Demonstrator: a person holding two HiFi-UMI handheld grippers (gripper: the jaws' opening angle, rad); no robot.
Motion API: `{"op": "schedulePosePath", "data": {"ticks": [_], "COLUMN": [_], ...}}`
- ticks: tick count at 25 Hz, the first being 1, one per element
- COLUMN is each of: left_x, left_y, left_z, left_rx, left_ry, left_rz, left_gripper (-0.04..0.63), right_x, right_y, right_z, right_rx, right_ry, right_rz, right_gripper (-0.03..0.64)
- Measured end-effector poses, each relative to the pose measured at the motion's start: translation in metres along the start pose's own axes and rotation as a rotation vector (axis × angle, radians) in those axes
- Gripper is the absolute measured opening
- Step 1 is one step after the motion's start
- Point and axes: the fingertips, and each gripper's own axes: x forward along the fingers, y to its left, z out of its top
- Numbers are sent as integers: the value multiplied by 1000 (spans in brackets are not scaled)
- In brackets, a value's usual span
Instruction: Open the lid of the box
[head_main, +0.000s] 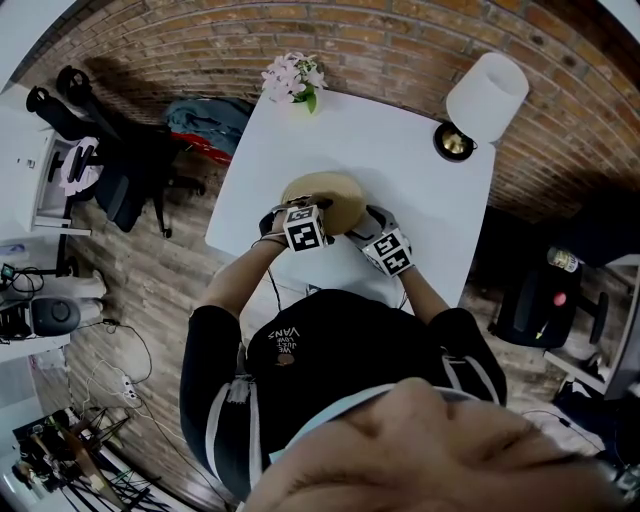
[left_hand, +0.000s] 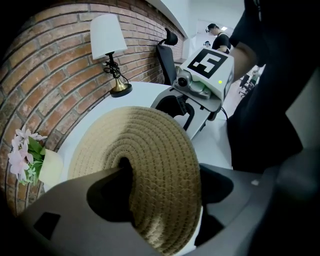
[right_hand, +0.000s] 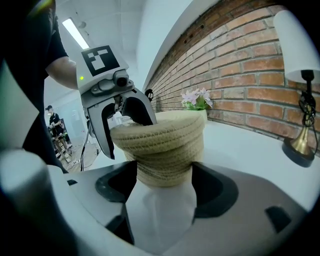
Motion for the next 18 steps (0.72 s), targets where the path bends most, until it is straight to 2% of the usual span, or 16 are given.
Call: {"op": "schedulePosePath", "data": {"ticks": [11,18], "left_x": [-12,-23], "left_y": [3,8], "left_z": [6,12], "left_rx": [-10,-49], "left_ry": [-71,-148], "left_rz": [44,80], "left_gripper": [373,373], "right_x": [2,3], "right_y": [0,-2], "right_z": [-2,-2], "right_rx": [16,23], "right_ry": [9,8], "right_rz": [-6,-19], "right_gripper": [314,314]}}
